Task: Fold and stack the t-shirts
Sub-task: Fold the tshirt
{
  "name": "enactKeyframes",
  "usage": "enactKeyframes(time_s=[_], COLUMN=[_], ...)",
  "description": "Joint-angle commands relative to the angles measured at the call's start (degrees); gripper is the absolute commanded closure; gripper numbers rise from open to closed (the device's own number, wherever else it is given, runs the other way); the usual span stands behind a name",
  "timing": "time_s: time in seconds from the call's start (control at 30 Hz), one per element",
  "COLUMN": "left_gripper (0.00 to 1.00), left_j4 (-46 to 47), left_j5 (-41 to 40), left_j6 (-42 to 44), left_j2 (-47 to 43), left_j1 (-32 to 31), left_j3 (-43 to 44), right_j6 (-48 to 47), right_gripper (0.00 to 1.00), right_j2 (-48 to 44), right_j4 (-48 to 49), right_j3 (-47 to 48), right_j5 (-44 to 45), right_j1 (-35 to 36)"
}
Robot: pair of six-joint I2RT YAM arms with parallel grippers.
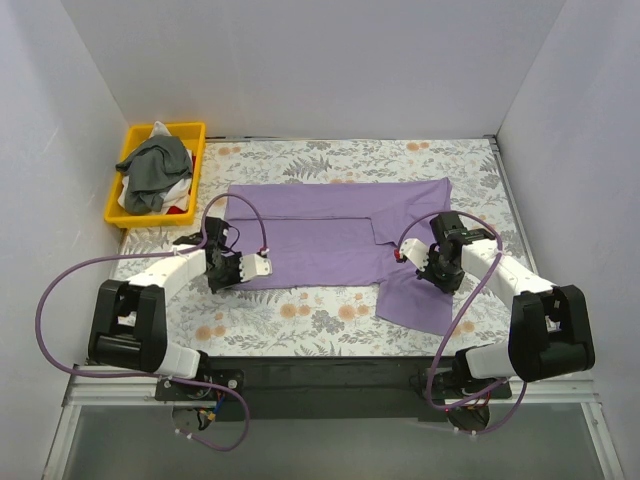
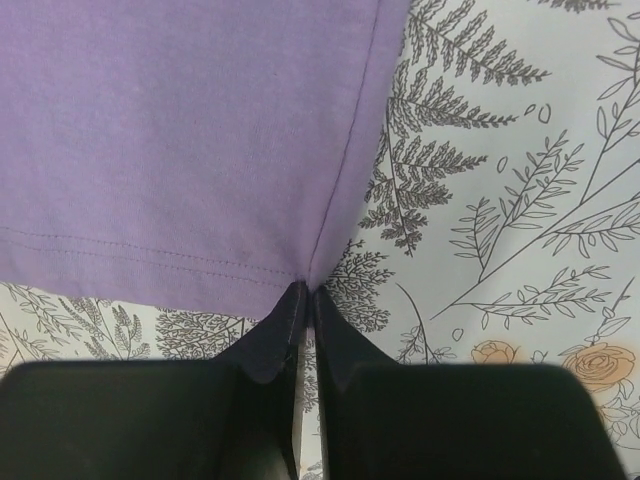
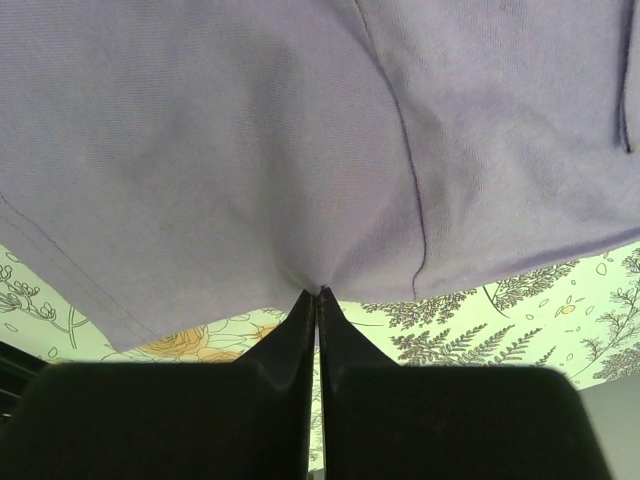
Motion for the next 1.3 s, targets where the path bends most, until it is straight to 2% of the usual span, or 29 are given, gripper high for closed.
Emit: enactKeyframes(time_s=[0.0,0.17,0.33,0.43,0.57,0.83,1.27], left_gripper=[1.00,1.00,1.00,1.00,1.00,1.00,1.00], left_j4=[-2.50,-11.02,-14.55,-14.02,-13.58,-12.26,-12.27], left_j5=[0.51,6.74,10.45,11.33,12.91,16.16,18.71], left_j6=[0.85,-1.96,-2.23,-2.58,-3.90,-6.72,-5.84], left_j2=[-0.49,-6.11,-9.29,-8.50,-4.56,3.79,10.57], left_j1=[-0.50,0.29,4.68,6.17,7.23,9.25,13.03], left_j3=[-1.46,2.32,4.69,7.68,12.69,23.14,31.06], right_j6=[0.19,0.01,-0.60,-1.74,-3.41,-6.14,-8.34], right_gripper=[0.99,0.99,0.99,0.99,0.99,0.99,0.99], right_j2=[-0.89,-6.85,-11.35,-9.25,-2.41,7.10,17.29], right_j4=[-2.02,-5.26,-7.21,-7.29,-7.99,-8.52,-8.53], right_j3=[2.14,1.61,3.01,5.82,15.99,26.56,40.18], right_j5=[-0.77,-2.53,-2.18,-1.74,-2.97,-2.53,-3.15], right_j1=[-0.07,-0.07,-0.68,-2.26,-5.96,-6.05,-7.01])
